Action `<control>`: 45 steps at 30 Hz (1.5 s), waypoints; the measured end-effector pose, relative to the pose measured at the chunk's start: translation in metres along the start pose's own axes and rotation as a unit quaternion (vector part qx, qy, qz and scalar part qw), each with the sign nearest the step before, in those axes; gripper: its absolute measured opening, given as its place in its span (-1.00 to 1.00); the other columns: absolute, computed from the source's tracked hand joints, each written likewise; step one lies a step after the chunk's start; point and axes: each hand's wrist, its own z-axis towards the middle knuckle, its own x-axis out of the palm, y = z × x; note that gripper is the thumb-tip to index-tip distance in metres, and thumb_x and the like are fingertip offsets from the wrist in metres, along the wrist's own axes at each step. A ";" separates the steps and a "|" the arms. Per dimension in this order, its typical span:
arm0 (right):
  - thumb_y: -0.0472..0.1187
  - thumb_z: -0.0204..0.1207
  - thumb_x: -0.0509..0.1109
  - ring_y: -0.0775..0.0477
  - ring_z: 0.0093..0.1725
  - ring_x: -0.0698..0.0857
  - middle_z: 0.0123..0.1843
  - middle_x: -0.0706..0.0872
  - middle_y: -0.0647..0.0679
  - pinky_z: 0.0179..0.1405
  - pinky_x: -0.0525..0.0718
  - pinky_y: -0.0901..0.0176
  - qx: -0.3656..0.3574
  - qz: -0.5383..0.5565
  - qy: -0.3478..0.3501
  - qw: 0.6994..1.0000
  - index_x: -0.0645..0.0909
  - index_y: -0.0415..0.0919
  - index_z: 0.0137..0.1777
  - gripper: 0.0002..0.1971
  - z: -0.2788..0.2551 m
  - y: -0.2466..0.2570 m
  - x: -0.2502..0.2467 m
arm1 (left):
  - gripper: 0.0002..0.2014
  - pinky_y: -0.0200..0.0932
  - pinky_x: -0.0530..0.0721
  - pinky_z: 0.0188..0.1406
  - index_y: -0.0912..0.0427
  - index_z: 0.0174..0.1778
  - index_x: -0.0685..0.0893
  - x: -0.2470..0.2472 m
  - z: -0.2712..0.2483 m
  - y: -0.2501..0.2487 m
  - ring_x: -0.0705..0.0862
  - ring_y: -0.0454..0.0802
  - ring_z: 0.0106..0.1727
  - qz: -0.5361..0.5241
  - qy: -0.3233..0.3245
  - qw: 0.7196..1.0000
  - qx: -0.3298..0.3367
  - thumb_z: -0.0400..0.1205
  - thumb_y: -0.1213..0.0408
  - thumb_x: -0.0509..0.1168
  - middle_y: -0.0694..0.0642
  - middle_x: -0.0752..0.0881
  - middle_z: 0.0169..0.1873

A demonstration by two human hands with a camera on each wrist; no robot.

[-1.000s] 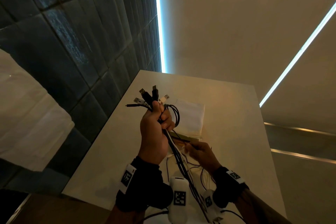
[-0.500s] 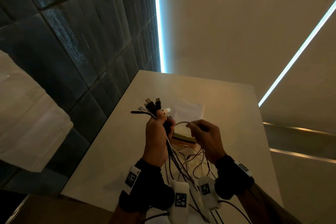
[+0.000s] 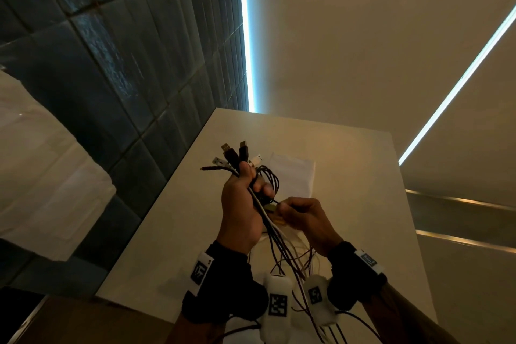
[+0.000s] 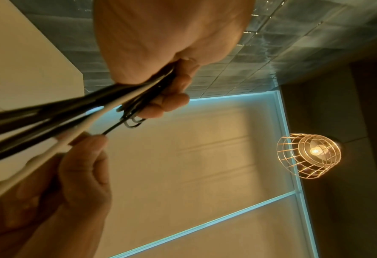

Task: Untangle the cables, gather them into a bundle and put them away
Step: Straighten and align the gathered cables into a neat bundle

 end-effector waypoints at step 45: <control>-0.43 0.62 0.29 0.22 -0.33 0.69 -0.38 0.75 0.08 -0.27 0.56 0.46 0.023 -0.012 0.016 1.000 0.66 -0.41 -0.19 -0.83 0.001 0.003 -0.012 | -0.66 -0.10 0.38 -0.36 0.15 -0.29 0.39 0.003 0.008 0.006 0.29 -0.08 -0.54 -0.028 0.001 1.000 -0.012 0.79 0.12 0.02 -0.02 0.30 -0.56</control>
